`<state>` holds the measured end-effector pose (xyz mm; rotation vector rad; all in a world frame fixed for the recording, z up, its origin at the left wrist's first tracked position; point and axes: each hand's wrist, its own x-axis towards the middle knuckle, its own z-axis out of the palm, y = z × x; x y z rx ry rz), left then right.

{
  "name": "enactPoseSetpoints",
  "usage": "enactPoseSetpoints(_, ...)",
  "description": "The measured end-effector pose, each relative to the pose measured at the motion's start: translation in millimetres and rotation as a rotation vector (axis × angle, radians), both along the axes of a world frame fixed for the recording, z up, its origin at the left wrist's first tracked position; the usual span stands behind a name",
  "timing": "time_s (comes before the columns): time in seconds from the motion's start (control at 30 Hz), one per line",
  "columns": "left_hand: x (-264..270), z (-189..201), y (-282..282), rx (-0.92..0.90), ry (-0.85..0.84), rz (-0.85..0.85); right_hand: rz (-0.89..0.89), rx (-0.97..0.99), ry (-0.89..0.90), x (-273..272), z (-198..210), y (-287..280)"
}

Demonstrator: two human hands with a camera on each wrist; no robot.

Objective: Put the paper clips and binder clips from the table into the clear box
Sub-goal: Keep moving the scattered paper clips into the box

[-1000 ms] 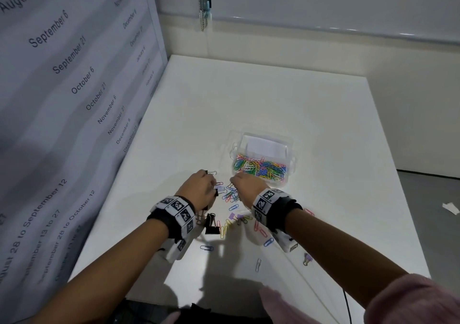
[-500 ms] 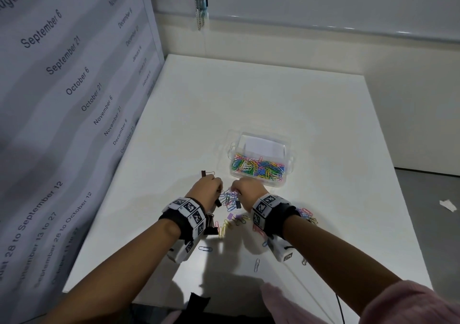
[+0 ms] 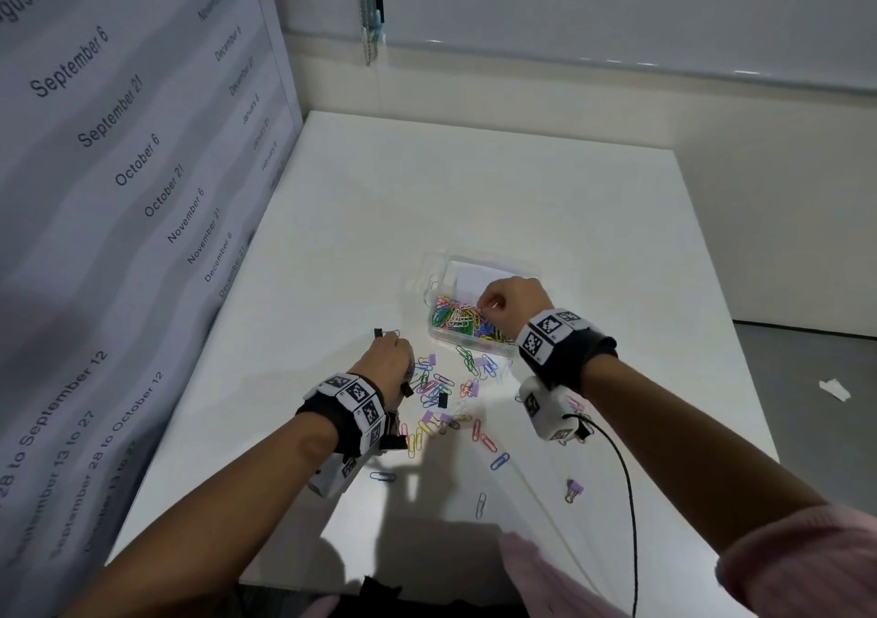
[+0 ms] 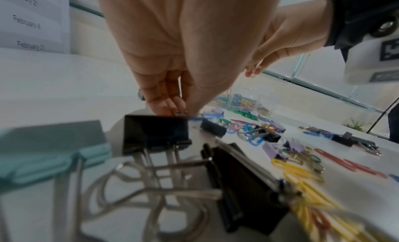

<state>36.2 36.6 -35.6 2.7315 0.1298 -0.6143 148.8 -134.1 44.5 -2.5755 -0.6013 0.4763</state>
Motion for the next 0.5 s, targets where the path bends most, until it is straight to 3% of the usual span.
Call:
enactPoseSetpoints(0.23,-2,9,1,-0.061,-0.035,0.036,0.150,-0.015,0.039,-32,-15,-8)
enactPoseSetpoints(0.37,-2,9,2,-0.051,-0.024,0.059,0.363,-0.194,0.110,-53,-31,1)
enactPoseSetpoints(0.5,-2,13,1,-0.060,0.004,0.078,0.342,-0.245,0.128,-66,-43,20)
